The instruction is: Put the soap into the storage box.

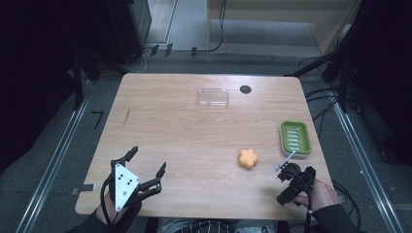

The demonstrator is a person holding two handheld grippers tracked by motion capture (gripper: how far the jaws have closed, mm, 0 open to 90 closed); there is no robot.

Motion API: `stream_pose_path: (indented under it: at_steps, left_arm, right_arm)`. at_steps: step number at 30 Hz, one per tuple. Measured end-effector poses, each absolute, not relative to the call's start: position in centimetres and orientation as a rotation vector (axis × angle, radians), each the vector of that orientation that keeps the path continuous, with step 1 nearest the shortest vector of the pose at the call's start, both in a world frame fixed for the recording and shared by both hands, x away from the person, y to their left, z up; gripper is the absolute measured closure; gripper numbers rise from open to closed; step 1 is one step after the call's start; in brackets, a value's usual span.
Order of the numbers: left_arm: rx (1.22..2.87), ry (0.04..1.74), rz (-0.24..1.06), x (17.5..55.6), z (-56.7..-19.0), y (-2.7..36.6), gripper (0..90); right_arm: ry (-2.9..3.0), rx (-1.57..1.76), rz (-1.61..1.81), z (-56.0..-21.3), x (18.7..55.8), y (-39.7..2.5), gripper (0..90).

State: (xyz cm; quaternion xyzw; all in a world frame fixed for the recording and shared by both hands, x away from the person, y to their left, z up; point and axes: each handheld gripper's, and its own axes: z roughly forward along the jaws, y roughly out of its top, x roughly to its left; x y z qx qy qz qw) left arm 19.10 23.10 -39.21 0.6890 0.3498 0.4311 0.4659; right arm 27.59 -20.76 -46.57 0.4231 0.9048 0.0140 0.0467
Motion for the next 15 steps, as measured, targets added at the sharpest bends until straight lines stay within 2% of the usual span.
stream_pose_path:
  at_steps: [15]
  left_arm:
    - [1.691,0.869,1.059,19.09,-39.18,23.20,13.5]
  right_arm:
    - [2.741,1.213,0.054,-46.08,28.11,-19.92,0.0]
